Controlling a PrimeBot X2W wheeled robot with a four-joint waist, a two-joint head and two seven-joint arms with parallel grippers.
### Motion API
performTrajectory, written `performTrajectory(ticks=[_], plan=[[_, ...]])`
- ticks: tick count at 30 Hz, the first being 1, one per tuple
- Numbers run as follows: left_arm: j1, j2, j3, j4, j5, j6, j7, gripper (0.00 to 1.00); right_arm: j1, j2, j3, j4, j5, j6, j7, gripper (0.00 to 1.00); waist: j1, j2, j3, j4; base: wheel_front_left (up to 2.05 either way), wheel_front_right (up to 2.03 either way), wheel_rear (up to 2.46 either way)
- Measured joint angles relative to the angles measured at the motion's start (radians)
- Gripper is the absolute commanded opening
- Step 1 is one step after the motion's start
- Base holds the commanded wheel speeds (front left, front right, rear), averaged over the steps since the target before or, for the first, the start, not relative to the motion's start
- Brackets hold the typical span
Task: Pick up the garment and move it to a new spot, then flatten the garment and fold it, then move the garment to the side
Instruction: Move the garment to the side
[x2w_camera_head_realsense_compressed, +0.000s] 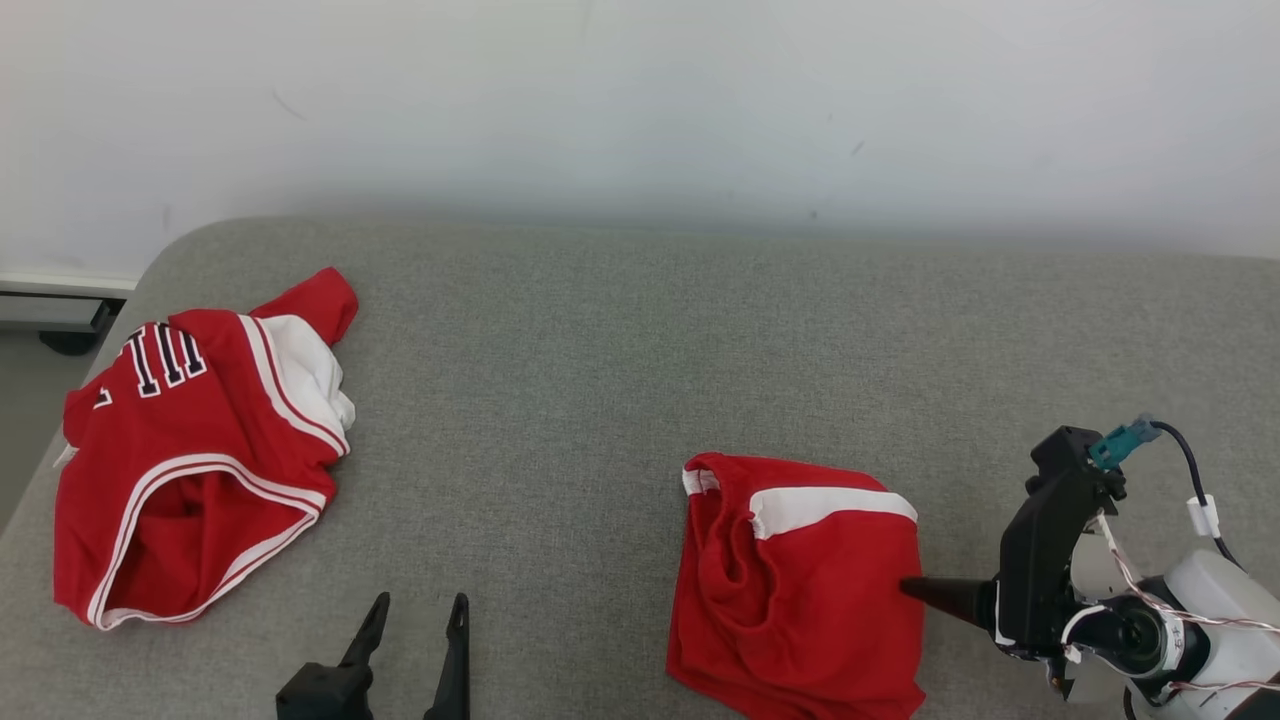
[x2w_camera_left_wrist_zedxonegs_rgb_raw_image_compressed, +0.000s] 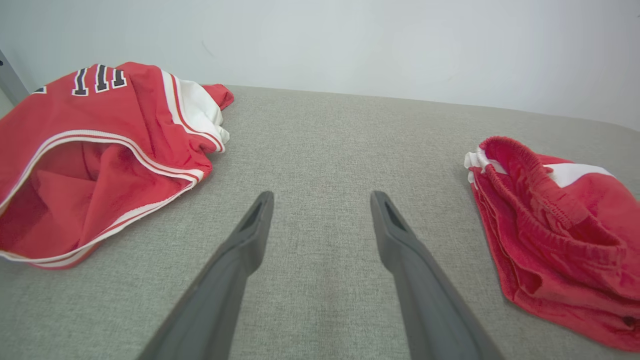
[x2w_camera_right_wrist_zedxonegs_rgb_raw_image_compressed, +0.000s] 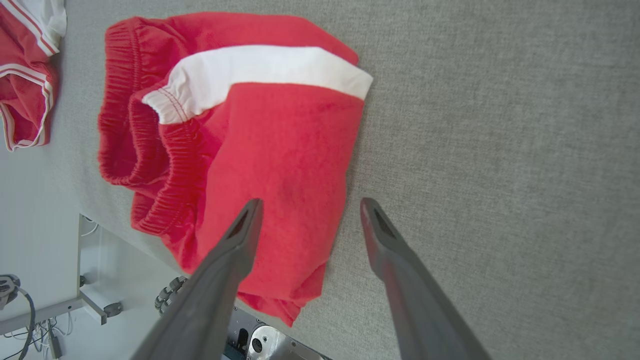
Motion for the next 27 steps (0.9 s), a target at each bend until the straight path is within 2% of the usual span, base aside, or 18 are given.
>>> performTrajectory(ticks=[10,21,22,23,24,25,27], plan=[[-0.033,-0.011,-0.021,-0.008,0.001,0.000,0.001,1.00,0.011,0.010,-0.019,0.026,0.018,-0.025,0.018,1.00,0.0001,0.0000,0.030,0.032,0.00,0.00,0.00],[-0.046,-0.023,-0.028,0.010,-0.002,0.000,0.001,1.00,-0.021,0.044,-0.006,0.109,0.015,-0.034,0.058,1.00,0.0002,0.0000,0.055,0.074,0.00,0.00,0.00],[-0.046,-0.023,-0.028,0.010,-0.002,0.000,0.000,1.00,-0.024,0.046,-0.005,0.112,0.014,-0.034,0.063,0.89,0.0002,0.0000,0.055,0.075,0.00,0.00,0.00],[-0.046,-0.024,-0.028,0.011,-0.003,0.000,0.000,1.00,-0.028,0.047,-0.002,0.118,0.014,-0.034,0.065,0.51,0.0002,0.0000,0.056,0.077,0.00,0.00,0.00],[-0.046,-0.026,-0.028,0.011,-0.004,0.000,0.000,1.00,-0.031,0.048,-0.002,0.123,0.014,-0.034,0.071,0.18,0.0002,0.0001,0.056,0.078,0.00,0.00,0.00],[-0.046,-0.027,-0.027,0.012,-0.004,0.000,0.000,1.00,-0.032,0.052,-0.002,0.128,0.014,-0.034,0.072,0.00,0.0002,0.0000,0.057,0.078,0.00,0.00,0.00],[-0.049,-0.028,-0.025,0.016,-0.007,0.000,0.000,1.00,-0.033,0.064,-0.003,0.142,0.016,-0.034,0.080,0.00,0.0002,0.0001,0.058,0.079,0.00,0.00,0.00]])
